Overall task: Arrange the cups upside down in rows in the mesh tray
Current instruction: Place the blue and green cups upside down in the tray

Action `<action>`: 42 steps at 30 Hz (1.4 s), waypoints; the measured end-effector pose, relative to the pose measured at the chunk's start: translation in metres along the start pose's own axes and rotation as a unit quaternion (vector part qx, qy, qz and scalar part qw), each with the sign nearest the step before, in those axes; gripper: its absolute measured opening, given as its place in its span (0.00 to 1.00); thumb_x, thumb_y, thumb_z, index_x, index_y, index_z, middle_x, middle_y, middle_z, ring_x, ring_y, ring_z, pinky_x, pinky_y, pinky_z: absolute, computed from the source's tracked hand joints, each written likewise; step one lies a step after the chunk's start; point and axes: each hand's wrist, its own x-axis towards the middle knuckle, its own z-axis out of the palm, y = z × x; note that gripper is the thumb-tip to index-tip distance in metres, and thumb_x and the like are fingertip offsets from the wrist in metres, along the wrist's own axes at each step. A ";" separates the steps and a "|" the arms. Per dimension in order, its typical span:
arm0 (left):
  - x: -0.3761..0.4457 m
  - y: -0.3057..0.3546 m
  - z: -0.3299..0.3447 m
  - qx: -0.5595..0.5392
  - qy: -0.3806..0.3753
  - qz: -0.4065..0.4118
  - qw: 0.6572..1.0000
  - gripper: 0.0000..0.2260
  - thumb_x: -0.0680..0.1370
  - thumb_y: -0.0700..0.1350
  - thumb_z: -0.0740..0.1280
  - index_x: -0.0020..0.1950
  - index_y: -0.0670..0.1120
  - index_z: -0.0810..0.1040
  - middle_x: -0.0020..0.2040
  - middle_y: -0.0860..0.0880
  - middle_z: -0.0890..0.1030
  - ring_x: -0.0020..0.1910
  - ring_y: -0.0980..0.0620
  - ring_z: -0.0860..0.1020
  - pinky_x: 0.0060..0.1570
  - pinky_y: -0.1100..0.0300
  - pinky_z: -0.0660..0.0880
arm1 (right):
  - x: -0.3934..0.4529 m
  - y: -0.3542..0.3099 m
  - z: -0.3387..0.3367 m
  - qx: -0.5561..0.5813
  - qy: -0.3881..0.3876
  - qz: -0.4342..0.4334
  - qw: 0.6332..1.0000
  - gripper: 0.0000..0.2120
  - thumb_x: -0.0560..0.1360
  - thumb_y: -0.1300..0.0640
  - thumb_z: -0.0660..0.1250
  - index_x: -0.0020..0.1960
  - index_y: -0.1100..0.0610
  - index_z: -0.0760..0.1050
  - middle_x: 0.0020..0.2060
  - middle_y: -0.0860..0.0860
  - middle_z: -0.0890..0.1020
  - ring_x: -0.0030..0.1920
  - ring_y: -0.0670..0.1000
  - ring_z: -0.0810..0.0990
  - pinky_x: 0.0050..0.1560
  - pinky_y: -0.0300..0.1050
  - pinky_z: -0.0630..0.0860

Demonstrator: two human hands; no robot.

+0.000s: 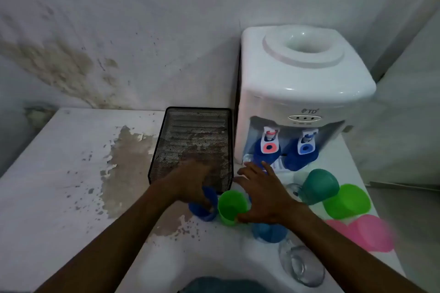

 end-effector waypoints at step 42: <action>0.113 -0.114 0.025 -0.457 0.174 -0.234 0.841 0.23 0.76 0.44 0.68 0.69 0.44 0.68 0.60 0.42 0.78 0.56 0.46 0.78 0.50 0.61 0.72 | 0.204 -0.036 0.029 0.705 0.157 0.413 0.556 0.04 0.69 0.56 0.72 0.42 0.54 0.80 0.41 0.56 0.84 0.40 0.57 0.82 0.43 0.54 0.81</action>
